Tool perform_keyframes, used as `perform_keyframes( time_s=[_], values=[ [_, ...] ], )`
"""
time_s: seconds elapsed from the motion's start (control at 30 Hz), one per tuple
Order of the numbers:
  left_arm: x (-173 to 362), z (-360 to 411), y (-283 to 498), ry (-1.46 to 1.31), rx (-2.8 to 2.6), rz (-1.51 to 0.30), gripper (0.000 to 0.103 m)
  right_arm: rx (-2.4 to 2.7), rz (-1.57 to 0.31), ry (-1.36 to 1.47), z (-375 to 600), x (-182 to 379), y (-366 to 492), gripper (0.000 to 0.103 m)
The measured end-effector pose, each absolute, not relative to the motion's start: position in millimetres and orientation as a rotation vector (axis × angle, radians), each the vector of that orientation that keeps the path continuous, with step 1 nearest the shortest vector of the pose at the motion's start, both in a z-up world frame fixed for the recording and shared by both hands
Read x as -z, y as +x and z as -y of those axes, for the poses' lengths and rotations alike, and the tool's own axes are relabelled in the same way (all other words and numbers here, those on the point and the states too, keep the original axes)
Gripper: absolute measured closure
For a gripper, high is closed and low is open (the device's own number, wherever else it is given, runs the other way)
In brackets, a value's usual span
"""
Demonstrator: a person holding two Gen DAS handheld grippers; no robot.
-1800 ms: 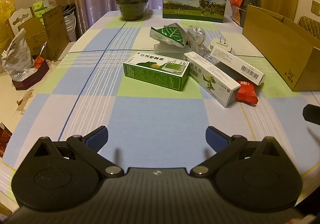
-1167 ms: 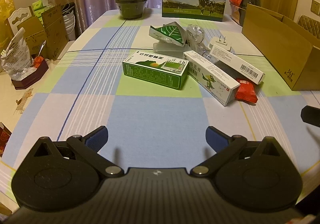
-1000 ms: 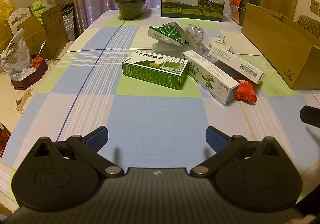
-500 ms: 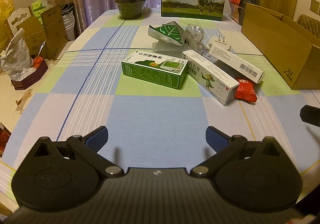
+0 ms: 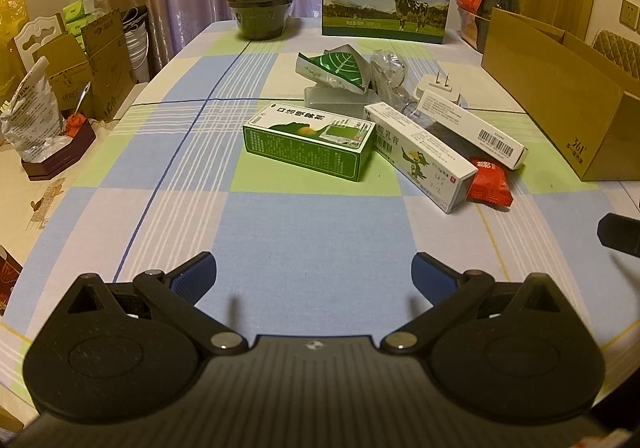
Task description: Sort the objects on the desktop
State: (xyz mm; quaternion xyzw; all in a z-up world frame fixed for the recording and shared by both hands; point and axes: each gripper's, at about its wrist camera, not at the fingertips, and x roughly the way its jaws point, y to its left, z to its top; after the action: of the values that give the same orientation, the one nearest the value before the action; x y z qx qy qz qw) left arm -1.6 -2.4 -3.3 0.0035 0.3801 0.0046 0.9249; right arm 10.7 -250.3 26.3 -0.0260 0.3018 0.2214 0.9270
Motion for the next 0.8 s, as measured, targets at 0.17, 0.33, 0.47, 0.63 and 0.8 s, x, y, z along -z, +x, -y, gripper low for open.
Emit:
perform_keyframes(
  time_s=[0.17, 0.33, 0.47, 0.63, 0.8],
  values=[
    [3.4, 2.4, -1.7, 0.006, -0.013, -0.780, 0.001, -0.447, -0.619, -0.081, 246.0, -25.8, 9.3, 0.002],
    [2.8, 2.5, -1.1, 0.008, -0.015, -0.779, 0.001, -0.462, -0.600, -0.075, 245.6, -28.6, 8.6, 0.002],
    [1.9, 2.4, -1.1, 0.009, -0.015, -0.778, 0.001, -0.467, -0.605, -0.051, 245.8, -30.6, 12.7, 0.002],
    [0.3, 2.0, -0.4, 0.012, -0.017, -0.777, 0.001, -0.454, -0.622, -0.017, 248.3, -32.9, 23.9, 0.002],
    [-0.7, 3.0, 0.8, 0.018, -0.031, -0.766, 0.001, -0.448, -0.637, -0.042, 248.7, -31.8, 37.3, 0.002]
  ],
)
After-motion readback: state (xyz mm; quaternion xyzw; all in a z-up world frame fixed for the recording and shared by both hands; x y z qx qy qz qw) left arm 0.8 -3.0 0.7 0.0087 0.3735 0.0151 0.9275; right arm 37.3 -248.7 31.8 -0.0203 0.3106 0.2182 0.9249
